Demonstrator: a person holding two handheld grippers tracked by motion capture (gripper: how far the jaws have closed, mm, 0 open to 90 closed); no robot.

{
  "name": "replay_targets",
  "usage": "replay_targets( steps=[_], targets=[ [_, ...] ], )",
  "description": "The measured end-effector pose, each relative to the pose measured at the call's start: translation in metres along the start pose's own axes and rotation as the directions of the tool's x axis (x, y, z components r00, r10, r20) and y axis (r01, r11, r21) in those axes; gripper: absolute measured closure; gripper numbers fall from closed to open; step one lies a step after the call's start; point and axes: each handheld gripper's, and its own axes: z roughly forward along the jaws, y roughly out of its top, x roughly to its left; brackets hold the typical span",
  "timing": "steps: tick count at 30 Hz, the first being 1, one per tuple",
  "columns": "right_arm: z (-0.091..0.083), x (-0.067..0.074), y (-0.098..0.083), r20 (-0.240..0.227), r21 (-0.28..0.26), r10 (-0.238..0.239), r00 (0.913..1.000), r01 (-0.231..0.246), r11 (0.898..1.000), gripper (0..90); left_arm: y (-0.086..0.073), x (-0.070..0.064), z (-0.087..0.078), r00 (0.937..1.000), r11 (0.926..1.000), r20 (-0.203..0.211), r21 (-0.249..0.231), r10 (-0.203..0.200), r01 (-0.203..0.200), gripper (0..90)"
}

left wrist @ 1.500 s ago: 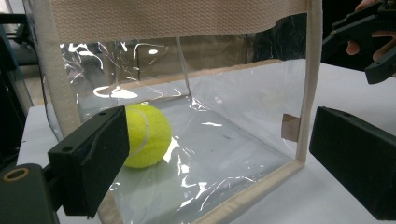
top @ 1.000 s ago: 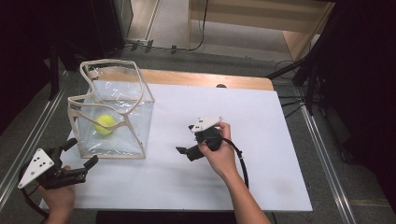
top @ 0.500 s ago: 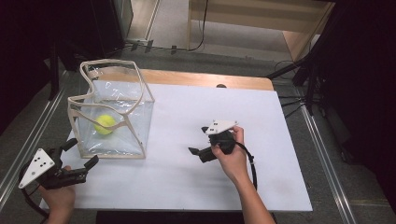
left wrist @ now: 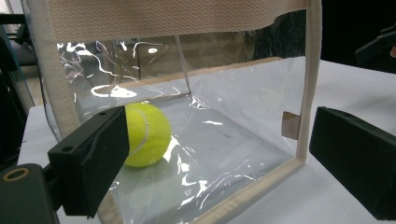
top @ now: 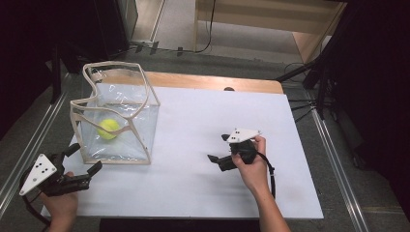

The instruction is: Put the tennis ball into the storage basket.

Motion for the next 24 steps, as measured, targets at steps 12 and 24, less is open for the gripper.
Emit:
replay_targets(
  steps=[12,24],
  targets=[
    [-0.020,-0.012,-0.027,0.051,-0.008,0.049,0.9975,-0.048,0.999,10.3,0.000,0.000,0.000,1.0000,1.0000,-0.003,0.004,0.004,-0.004,5.4],
    [-0.038,-0.022,-0.048,0.095,-0.018,0.099,0.9905,-0.098,0.995,10.3,0.000,0.000,0.000,1.0000,1.0000,-0.004,0.005,0.005,-0.005,5.4]
  ],
)
